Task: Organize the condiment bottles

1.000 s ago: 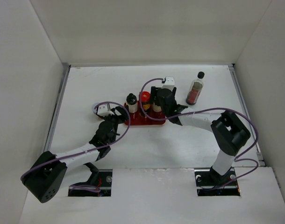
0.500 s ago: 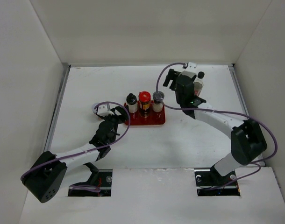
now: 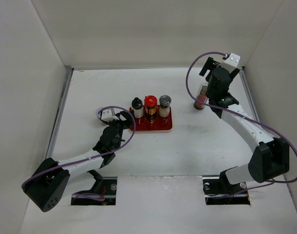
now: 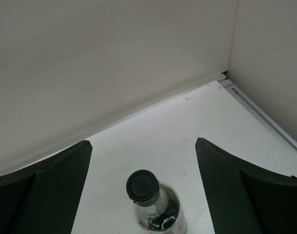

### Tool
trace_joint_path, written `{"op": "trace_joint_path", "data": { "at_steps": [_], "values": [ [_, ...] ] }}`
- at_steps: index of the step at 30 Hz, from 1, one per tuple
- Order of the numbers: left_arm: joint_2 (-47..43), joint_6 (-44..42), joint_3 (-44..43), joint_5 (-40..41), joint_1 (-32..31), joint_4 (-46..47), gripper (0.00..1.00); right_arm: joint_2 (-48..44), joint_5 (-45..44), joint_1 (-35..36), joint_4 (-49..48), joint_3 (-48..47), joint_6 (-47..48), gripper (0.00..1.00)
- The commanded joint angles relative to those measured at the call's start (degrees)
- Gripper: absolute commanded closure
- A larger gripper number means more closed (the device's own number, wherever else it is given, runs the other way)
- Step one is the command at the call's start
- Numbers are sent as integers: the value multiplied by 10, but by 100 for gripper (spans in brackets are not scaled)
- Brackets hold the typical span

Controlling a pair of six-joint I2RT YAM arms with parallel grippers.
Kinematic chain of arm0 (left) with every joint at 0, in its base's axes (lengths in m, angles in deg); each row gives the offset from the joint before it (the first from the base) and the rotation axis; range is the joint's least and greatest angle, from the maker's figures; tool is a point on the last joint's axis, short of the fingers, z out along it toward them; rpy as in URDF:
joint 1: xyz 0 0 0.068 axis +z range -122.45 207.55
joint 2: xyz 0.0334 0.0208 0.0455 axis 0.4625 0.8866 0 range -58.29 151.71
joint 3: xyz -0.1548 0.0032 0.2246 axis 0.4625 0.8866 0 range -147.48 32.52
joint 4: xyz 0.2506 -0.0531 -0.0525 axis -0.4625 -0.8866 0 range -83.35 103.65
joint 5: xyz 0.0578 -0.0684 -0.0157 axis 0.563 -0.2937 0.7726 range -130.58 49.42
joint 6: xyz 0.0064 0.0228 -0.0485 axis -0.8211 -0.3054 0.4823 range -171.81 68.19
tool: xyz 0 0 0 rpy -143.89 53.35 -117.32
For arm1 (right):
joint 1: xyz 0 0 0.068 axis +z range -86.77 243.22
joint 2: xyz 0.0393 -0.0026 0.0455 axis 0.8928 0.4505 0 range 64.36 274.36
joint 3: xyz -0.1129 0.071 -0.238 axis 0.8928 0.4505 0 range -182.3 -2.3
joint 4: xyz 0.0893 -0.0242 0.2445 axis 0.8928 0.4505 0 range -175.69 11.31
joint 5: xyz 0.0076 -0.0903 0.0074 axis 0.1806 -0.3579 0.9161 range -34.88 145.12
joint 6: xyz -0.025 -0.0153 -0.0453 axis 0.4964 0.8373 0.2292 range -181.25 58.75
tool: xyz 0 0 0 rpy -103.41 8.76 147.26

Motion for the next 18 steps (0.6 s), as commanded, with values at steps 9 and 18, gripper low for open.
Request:
{"op": "trace_joint_path", "data": {
  "at_steps": [9,18],
  "values": [
    [-10,8,4,-5,4,27,24,65,19,-11,37,-16,9,14],
    [-6,8,5,-5,7,30,24,89,14,-16,23,-17,12,57]
  ]
}}
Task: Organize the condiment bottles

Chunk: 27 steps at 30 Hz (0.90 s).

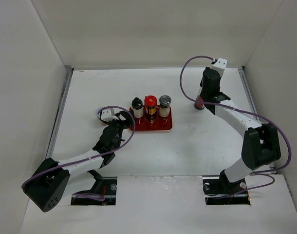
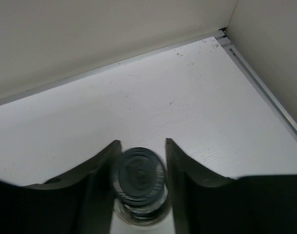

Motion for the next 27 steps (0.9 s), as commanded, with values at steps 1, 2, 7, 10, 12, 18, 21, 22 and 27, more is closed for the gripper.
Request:
{"op": "trace_joint_path", "data": {
  "at_steps": [1,2,7,10,12,18,21,22,27],
  "values": [
    [-3,7,4,-5,4,30,24,-7,-11,-2,-39,-13,7,65],
    [0,7,4,-5,5,29,24,-17,-22,-2,-56,-4,13,70],
    [-16,7,8,-2,2,30,24,-87,-51,40,-123,33,48,74],
    [-8,8,5,-5,6,28,24,-132,-60,74,-119,39,69,75],
    [-17,8,5,-5,3,25,24,-153,-60,99,-117,44,73,75],
    [-18,8,8,1,8,24,24,-170,-60,199,-81,40,75,75],
    [-24,8,8,1,5,21,24,-165,-57,236,-85,34,80,75],
    [-24,8,8,1,6,21,24,-163,-57,249,-83,29,80,75],
    [-17,7,4,1,6,21,24,-142,-28,296,-84,20,60,75]
  ]
}}
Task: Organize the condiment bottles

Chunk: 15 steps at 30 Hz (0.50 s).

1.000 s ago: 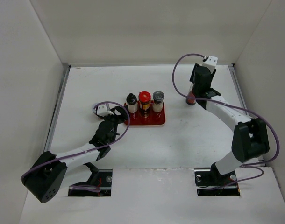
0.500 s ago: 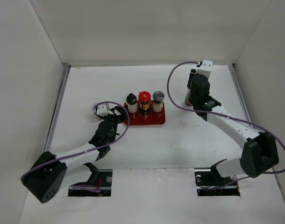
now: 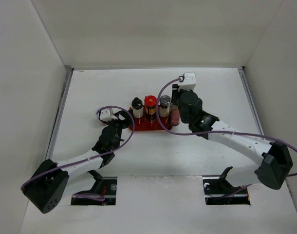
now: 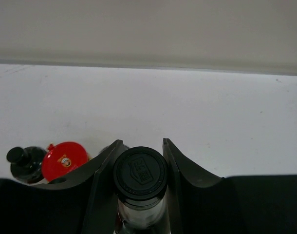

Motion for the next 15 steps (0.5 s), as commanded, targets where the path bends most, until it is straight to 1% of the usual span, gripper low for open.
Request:
{"op": "trace_joint_path", "data": {
  "at_steps": [1,8,15],
  "values": [
    [-12,6,6,1,2,21,24,6,23,24,-64,-49,-11,75],
    [-16,6,8,4,5,21,24,60,58,53,-103,-80,-23,75],
    [-17,6,7,6,14,12,24,104,66,63,-130,-67,-26,74]
  ]
}}
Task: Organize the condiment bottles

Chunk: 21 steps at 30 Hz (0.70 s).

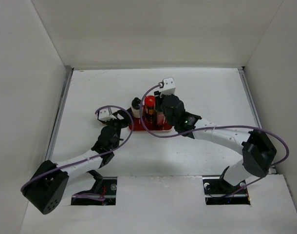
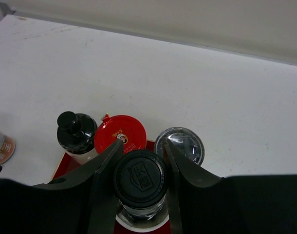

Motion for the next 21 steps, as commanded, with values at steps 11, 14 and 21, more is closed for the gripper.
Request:
{"op": "trace_joint_path", "data": {
  "at_steps": [11,14,21],
  "values": [
    [-18,3,4,26,17,-5,24,-20,-16,16,-127,27,-22,27],
    [-18,3,-21,56,20,-71,24,-54,-11,17,-127,48,-24,10],
    [-49,1,-92,141,19,-228,22,-168,-40,43,-148,155,-58,0]
  ]
}}
